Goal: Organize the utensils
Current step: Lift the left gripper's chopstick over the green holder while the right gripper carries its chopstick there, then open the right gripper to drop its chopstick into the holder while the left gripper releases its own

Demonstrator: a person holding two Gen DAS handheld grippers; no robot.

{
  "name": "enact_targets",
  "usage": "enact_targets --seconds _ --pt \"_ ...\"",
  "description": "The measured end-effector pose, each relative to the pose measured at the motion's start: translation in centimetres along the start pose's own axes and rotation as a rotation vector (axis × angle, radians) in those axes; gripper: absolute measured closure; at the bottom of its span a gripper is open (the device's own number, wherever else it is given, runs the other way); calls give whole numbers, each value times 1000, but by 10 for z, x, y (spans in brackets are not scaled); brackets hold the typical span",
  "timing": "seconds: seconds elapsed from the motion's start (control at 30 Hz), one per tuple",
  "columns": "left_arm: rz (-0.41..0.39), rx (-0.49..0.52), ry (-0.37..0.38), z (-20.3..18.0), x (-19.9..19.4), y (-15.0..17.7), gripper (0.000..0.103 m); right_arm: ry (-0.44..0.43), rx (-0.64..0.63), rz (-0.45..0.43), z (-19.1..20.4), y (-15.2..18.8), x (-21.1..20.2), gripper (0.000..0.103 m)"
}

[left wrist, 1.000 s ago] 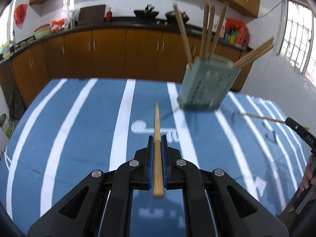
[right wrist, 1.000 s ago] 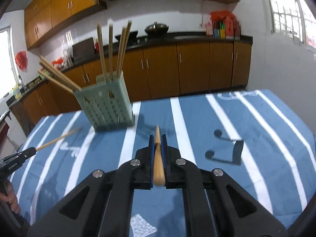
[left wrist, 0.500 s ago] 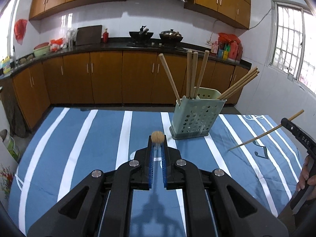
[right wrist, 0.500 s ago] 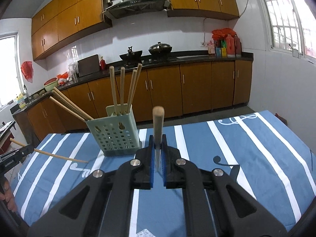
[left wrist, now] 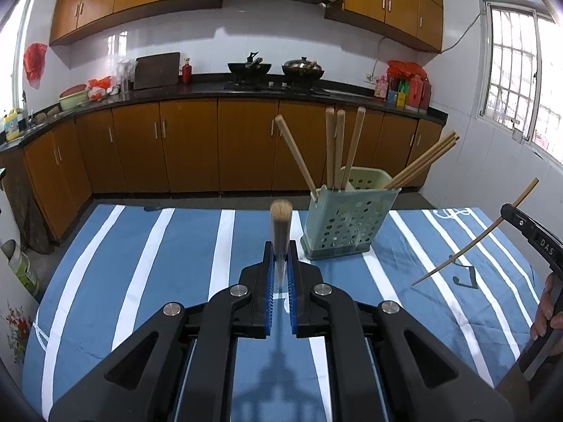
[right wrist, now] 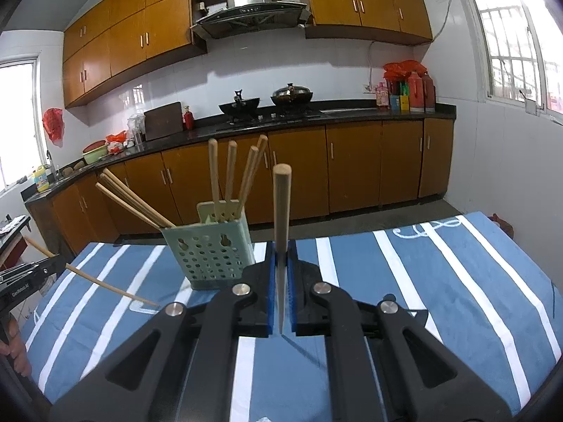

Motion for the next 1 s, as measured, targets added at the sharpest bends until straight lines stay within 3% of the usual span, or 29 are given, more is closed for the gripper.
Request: enact_targets --seconds 0.23,0.4,0.7,1.0 --pt "-63 11 63 -9 -23 -26 96 -138 57 -22 7 -34 -18 96" --pt "-159 24 110 -25 -45 -58 96 -236 81 -76 15 -64 -37 96" --pt "-335 43 101 -62 -49 -124 96 -243 13 -230 47 -114 -45 96" --pt "-253 56 50 -71 13 -128 96 -190 -54 -177 66 -123 15 96"
Point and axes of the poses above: each gripper's, at about its wrist camera, not at the fingertips, and x roughly the way its jaws point, z to its left, y to its underside, the point moved 1 cm from there along x, roughly the way its jaws point, and after that the axes turned 4 degrees about x, right-handed, at the moved point
